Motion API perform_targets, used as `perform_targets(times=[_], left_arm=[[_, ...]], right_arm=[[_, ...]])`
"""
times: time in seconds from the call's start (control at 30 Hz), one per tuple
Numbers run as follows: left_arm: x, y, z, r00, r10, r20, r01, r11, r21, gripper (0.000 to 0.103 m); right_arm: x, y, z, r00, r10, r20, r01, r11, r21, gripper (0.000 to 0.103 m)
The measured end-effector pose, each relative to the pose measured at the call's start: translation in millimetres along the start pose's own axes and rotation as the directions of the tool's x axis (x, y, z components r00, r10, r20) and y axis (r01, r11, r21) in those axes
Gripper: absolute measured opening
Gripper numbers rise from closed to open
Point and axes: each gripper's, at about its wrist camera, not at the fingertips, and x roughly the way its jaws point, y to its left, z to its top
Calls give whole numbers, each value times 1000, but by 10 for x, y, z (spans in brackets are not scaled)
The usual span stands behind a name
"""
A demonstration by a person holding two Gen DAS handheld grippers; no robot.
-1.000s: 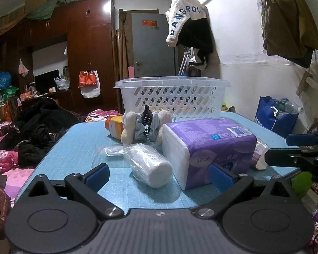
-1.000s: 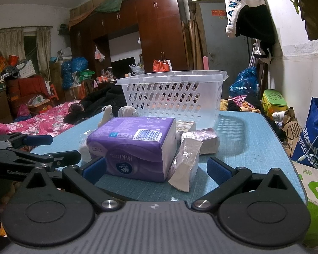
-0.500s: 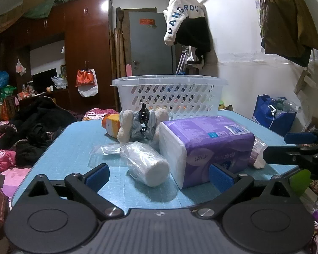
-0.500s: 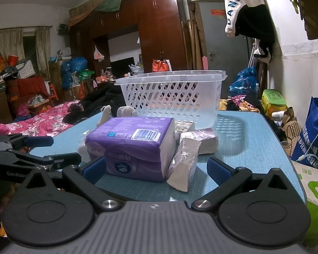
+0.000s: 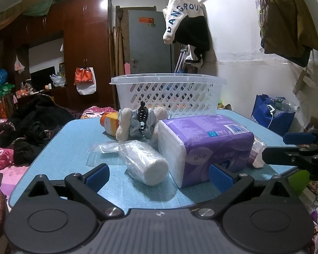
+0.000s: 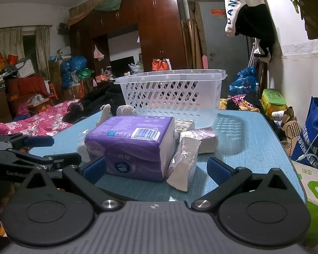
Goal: Organize objects
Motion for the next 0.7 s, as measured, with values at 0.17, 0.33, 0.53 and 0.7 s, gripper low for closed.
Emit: perform_targets(times=[0.17,0.33,0.53,0.7], left_arm=[[7,8,6,1000,4,5,-4,1000,-4,101],[9,12,6,1000,3,5,-3,1000,-6,101],[-16,37,15,999,4,38,-4,1000,-11,101],[-82,188,72,985,-1,171,9,999,-44,102]], right_arm=[[0,0,2,1000,0,0,0,1000,0,103],[-1,0,3,1000,0,0,0,1000,0,103],[-3,-3,4,1000,-2,3,2,1000,-1,103],[-101,-27,-50,982,-40,184,53,997,-64,103]])
